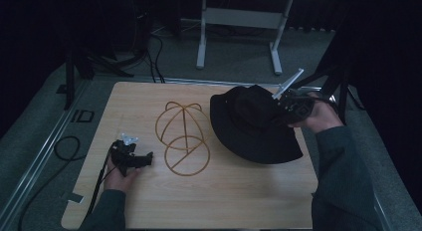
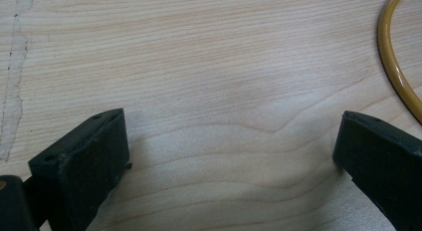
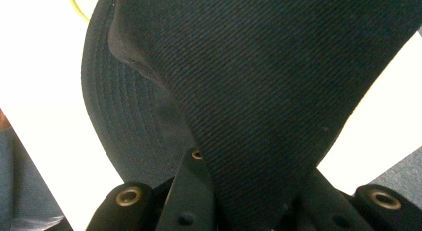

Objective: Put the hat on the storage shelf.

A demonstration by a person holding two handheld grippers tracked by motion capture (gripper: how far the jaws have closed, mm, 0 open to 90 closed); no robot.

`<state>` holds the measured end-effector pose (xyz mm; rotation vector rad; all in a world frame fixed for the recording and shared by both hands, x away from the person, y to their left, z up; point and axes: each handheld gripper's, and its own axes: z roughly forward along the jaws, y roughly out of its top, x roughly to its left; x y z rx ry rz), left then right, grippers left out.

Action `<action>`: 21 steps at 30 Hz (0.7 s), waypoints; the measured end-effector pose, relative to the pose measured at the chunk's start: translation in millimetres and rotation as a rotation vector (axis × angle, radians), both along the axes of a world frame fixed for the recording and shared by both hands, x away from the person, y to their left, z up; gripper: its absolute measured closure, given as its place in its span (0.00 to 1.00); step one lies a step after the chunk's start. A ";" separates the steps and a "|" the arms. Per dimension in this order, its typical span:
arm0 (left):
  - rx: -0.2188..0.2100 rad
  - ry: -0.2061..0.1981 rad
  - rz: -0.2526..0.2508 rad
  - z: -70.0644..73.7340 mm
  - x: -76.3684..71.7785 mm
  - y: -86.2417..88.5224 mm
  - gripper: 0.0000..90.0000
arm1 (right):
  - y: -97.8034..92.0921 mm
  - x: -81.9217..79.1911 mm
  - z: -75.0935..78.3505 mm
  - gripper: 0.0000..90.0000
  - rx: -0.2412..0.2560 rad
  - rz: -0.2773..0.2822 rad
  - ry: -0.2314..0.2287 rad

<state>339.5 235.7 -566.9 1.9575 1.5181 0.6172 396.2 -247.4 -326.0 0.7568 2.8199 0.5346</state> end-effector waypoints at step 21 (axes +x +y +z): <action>0.000 0.000 0.000 0.0 0.0 0.0 0.01 | -4.8 -4.3 12.3 0.96 0.007 0.017 -0.009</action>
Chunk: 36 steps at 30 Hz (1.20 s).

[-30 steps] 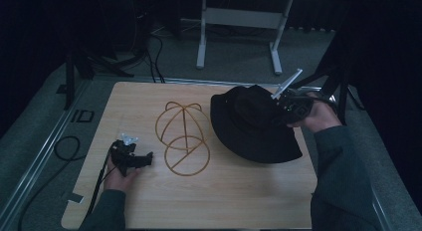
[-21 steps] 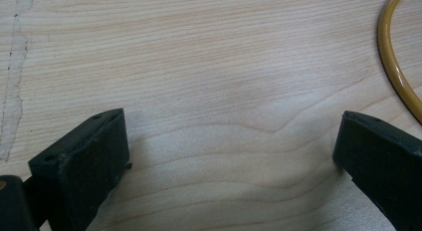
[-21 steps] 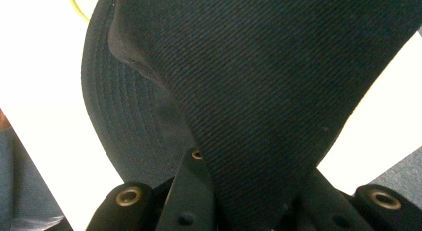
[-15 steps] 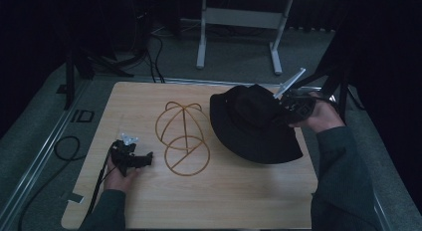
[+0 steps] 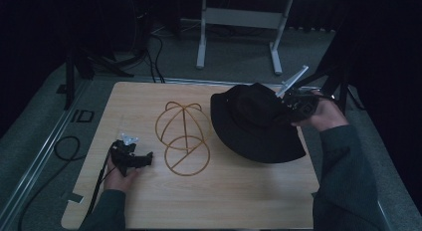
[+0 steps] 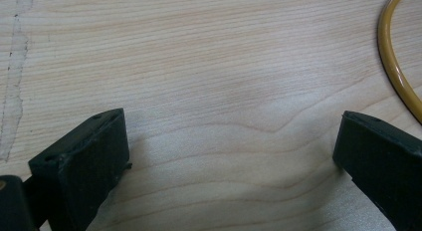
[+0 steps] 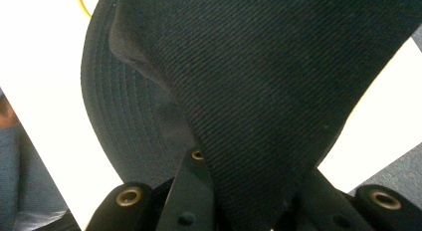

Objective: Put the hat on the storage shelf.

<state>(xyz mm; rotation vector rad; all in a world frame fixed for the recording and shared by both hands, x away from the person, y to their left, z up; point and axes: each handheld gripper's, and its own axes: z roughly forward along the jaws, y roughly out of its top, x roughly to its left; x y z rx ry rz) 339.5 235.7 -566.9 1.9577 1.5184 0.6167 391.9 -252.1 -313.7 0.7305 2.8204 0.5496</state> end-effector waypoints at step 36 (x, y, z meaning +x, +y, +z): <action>-0.001 0.000 0.000 0.0 0.0 0.0 0.01 | -12.0 -10.1 27.1 0.96 0.103 0.025 -0.051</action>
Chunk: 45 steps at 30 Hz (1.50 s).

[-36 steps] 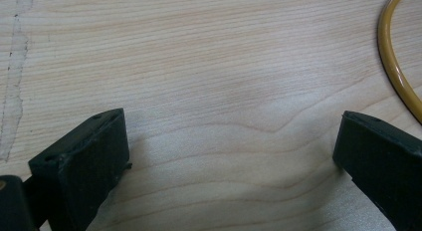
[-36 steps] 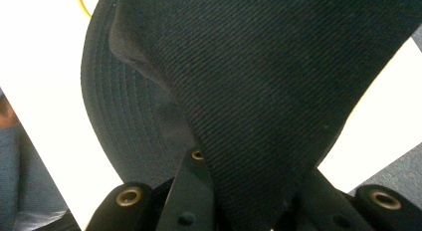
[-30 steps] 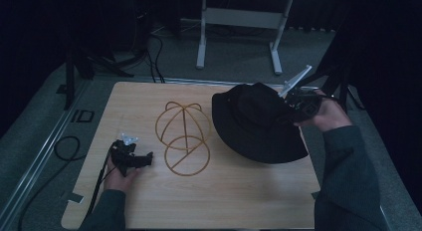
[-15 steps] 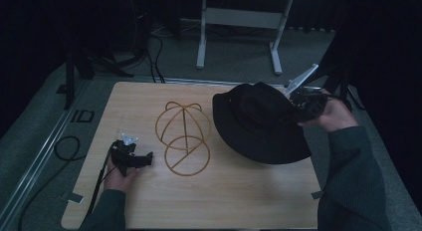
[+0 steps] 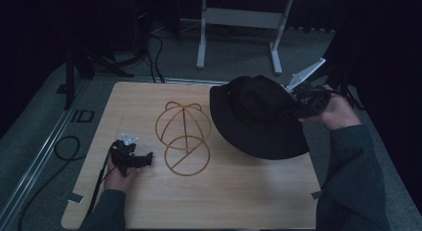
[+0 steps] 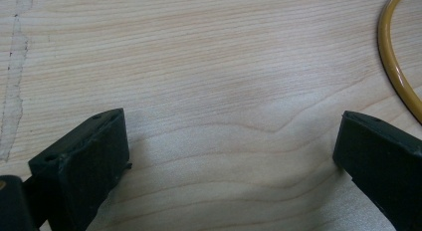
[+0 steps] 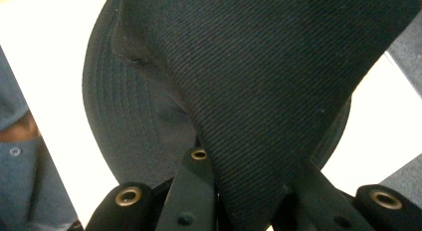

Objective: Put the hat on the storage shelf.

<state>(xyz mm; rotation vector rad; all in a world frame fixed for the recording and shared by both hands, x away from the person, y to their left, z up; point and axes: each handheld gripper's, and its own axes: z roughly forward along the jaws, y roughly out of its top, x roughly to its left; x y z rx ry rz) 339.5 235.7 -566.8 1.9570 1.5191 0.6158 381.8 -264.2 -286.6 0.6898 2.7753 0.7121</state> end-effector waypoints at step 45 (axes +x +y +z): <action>0.002 0.002 -0.002 0.1 0.0 0.2 0.01 | 39.8 -0.1 32.0 0.95 0.161 0.154 -0.022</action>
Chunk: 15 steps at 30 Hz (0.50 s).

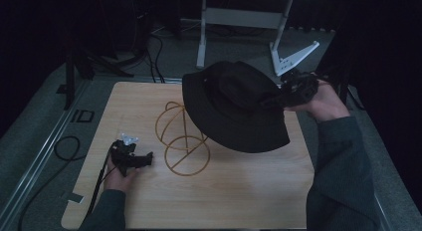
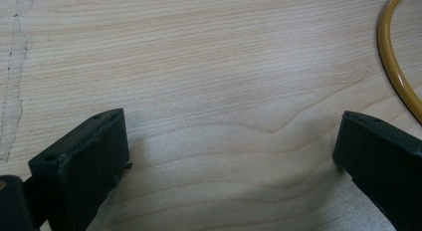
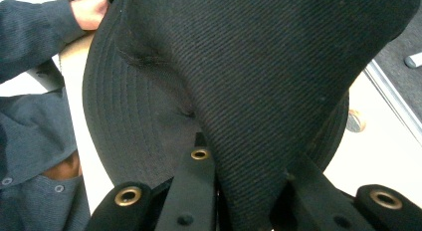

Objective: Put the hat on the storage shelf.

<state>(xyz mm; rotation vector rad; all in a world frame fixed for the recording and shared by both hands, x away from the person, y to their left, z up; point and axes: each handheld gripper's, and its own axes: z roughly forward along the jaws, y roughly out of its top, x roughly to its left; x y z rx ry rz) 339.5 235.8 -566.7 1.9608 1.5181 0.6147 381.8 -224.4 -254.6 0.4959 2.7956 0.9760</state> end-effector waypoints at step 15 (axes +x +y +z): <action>0.000 0.000 0.000 0.0 0.0 0.0 0.01 | 24.3 -0.4 -0.1 0.95 -0.017 0.056 0.001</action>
